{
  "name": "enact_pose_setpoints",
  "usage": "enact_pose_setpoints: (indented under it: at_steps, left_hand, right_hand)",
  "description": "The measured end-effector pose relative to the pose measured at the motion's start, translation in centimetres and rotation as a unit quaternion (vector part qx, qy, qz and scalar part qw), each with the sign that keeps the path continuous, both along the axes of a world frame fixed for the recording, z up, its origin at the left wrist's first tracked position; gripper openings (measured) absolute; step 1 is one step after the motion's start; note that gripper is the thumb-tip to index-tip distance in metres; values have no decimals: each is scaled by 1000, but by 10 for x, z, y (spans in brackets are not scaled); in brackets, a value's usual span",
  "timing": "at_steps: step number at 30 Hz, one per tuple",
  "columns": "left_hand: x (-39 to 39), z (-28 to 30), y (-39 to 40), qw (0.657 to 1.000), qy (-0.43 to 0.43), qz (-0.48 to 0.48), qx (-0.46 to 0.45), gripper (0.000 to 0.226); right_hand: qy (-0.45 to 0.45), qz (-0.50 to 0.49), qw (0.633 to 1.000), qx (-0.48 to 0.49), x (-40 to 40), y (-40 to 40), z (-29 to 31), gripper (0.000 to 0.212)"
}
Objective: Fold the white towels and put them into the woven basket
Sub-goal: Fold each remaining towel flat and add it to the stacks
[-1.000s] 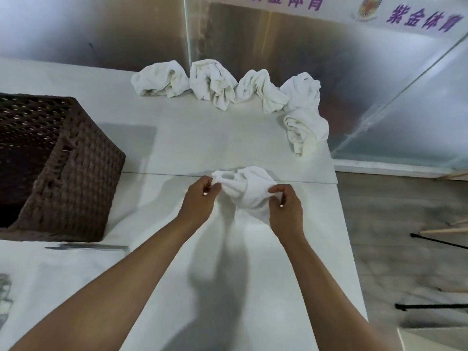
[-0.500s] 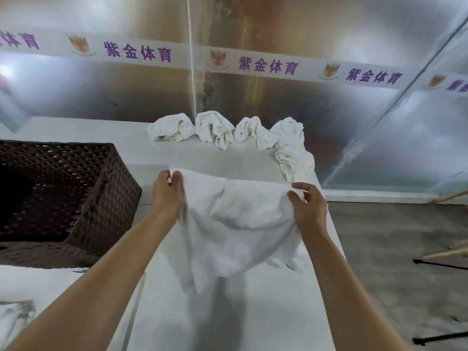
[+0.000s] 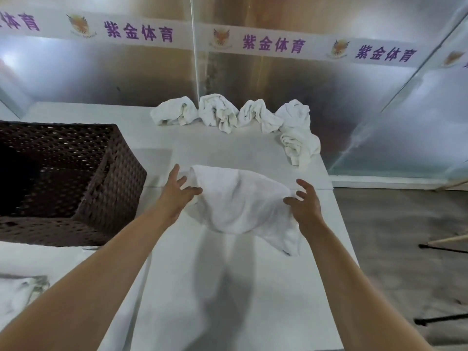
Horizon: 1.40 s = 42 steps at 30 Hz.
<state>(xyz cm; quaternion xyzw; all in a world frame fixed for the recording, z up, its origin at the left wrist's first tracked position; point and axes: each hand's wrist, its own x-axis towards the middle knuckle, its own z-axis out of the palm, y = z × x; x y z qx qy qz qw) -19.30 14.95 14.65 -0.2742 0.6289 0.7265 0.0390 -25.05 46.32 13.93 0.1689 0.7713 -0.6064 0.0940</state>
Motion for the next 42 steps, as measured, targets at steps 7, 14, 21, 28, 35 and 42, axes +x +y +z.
enact_pose_setpoints:
  at_steps: [7,14,21,28,35,42]
  left_hand:
    - [35,-74,29,958,-76,-168,-218,71]
    - [64,-105,51,926,-85,-240,-279,51]
    - [75,-97,70,881,-27,-322,-347,49]
    - [71,-63,126,907,112,-248,-322,110]
    - [63,5,98,935,194,-49,-293,46]
    - [59,87,74,894,197,-153,-371,14]
  right_hand:
    - [-145,73,965,205,41,29,-95,74]
    - [-259,137,912,288,56,26,-149,34]
    - [-138,21,990,6,50,-4,-90,18]
    - [-150,-50,940,-304,51,-43,23,18]
    - [-93,-87,958,-259,51,-34,70,28]
    - [55,57,997,0,73,-39,105,35]
